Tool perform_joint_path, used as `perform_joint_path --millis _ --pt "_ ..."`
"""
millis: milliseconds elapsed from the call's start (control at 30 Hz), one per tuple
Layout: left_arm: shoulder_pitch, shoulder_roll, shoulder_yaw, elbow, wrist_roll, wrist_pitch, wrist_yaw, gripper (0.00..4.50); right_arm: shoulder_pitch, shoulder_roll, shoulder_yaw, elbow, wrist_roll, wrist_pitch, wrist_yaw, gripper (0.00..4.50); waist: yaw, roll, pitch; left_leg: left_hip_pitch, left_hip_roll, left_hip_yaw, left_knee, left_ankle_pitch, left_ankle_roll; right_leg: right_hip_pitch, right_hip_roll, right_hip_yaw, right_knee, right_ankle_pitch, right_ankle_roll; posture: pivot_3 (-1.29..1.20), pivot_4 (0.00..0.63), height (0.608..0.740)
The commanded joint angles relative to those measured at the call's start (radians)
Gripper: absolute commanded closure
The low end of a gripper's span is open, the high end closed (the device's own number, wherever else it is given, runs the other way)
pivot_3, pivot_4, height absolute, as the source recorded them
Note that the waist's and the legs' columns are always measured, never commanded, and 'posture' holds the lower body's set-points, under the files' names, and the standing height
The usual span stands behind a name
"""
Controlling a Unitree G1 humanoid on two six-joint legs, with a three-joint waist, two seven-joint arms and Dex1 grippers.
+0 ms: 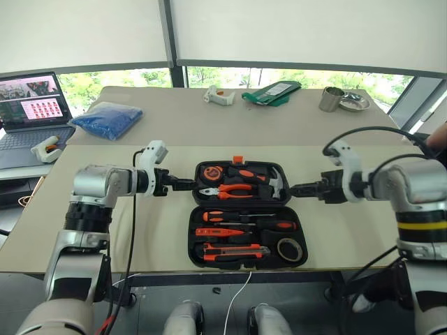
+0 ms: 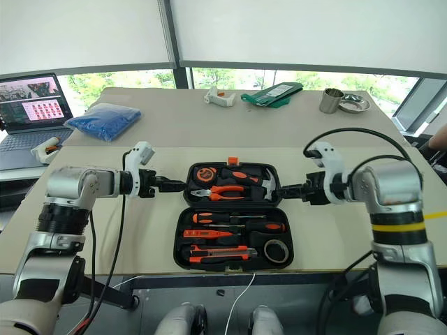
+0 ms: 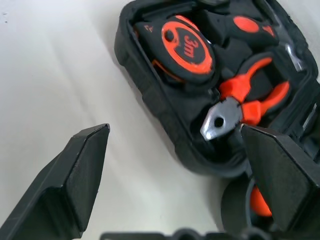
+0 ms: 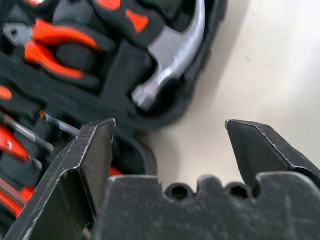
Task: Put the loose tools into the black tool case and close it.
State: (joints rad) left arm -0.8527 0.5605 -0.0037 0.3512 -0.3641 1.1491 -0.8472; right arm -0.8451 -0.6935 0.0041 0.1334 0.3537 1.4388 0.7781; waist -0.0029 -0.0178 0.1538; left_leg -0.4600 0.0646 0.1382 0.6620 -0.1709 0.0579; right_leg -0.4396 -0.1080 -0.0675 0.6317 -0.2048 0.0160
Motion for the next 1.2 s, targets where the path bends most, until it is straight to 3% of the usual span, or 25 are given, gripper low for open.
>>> perform_joint_path --millis 33,233,333,500,600,667,867,933,1067,1200 --pt "-0.026 -0.009 -0.009 0.016 0.014 -0.032 0.026 0.00 -0.043 0.017 0.034 0.074 -0.031 -0.059 -0.046 0.32 -0.002 0.000 0.000 0.000 0.000 0.000 0.000 0.000 0.000 0.000 0.000 0.000 0.000 0.000 0.000 0.00 0.150 0.740" --pt "-0.038 -0.044 -0.013 0.032 0.014 -0.047 0.054 0.00 -0.075 0.043 0.095 0.164 -0.055 -0.110 -0.070 0.32 -0.002 0.000 0.000 -0.001 -0.001 0.000 0.000 0.000 0.000 0.000 0.000 0.000 0.000 0.000 0.001 0.00 0.150 0.740" --pt "-0.040 -0.054 -0.020 0.052 0.015 -0.050 0.048 0.00 -0.080 0.052 0.104 0.190 -0.058 -0.115 -0.074 1.00 -0.004 0.000 0.000 -0.001 -0.001 0.000 0.000 0.000 0.000 0.000 0.000 0.000 0.000 0.000 0.001 0.00 0.150 0.740" --pt "-0.035 -0.073 -0.020 0.088 0.027 -0.063 0.064 0.00 -0.095 0.077 0.069 0.251 -0.071 -0.120 -0.122 2.73 -0.010 0.000 0.000 -0.001 -0.001 0.000 0.000 0.000 0.000 0.000 0.000 0.000 0.000 0.000 0.001 0.00 0.150 0.740" --pt "-0.036 -0.093 0.004 0.111 0.039 -0.081 0.117 0.60 -0.102 0.091 0.041 0.289 -0.072 -0.117 -0.152 3.73 -0.006 0.000 0.000 0.000 -0.001 0.000 0.000 0.000 0.000 0.001 0.000 0.000 0.000 0.000 0.001 0.00 0.150 0.740" --pt "-0.038 -0.103 0.021 0.120 0.031 -0.089 0.128 1.43 -0.101 0.101 0.028 0.295 -0.070 -0.112 -0.161 4.42 -0.004 0.000 0.000 0.000 -0.001 0.000 0.000 0.000 0.000 0.002 -0.001 0.000 0.000 0.000 0.001 0.00 0.150 0.740" --pt "-0.031 -0.140 0.078 0.110 -0.002 -0.147 0.141 3.70 -0.101 0.170 -0.098 0.295 -0.025 -0.123 -0.198 4.50 -0.006 0.000 0.000 0.001 -0.001 0.000 0.001 0.003 -0.001 0.002 -0.001 0.000 0.000 0.004 0.001 0.00 0.150 0.740" --pt "-0.004 -0.164 0.115 0.080 -0.025 -0.234 0.133 4.38 -0.074 0.189 -0.138 0.226 0.003 -0.210 -0.173 4.50 -0.009 0.000 0.000 0.001 0.000 0.000 0.000 0.004 -0.002 0.001 -0.001 0.000 0.000 0.006 0.000 0.00 0.150 0.740" --pt "0.054 -0.200 0.187 0.047 -0.034 -0.435 0.136 4.45 0.028 0.183 -0.136 0.089 -0.021 -0.520 -0.119 4.50 -0.011 0.000 0.000 0.000 0.000 0.001 0.000 0.004 -0.002 0.000 -0.001 0.000 0.000 0.007 -0.001 0.00 0.150 0.740" --pt "0.141 -0.239 0.252 0.004 -0.038 -0.781 0.091 4.45 0.165 0.138 -0.096 -0.037 -0.091 -0.883 -0.047 4.50 -0.010 0.000 0.002 -0.002 -0.001 0.001 -0.001 0.006 0.001 -0.002 -0.001 0.000 -0.001 0.007 0.000 0.00 0.150 0.740"
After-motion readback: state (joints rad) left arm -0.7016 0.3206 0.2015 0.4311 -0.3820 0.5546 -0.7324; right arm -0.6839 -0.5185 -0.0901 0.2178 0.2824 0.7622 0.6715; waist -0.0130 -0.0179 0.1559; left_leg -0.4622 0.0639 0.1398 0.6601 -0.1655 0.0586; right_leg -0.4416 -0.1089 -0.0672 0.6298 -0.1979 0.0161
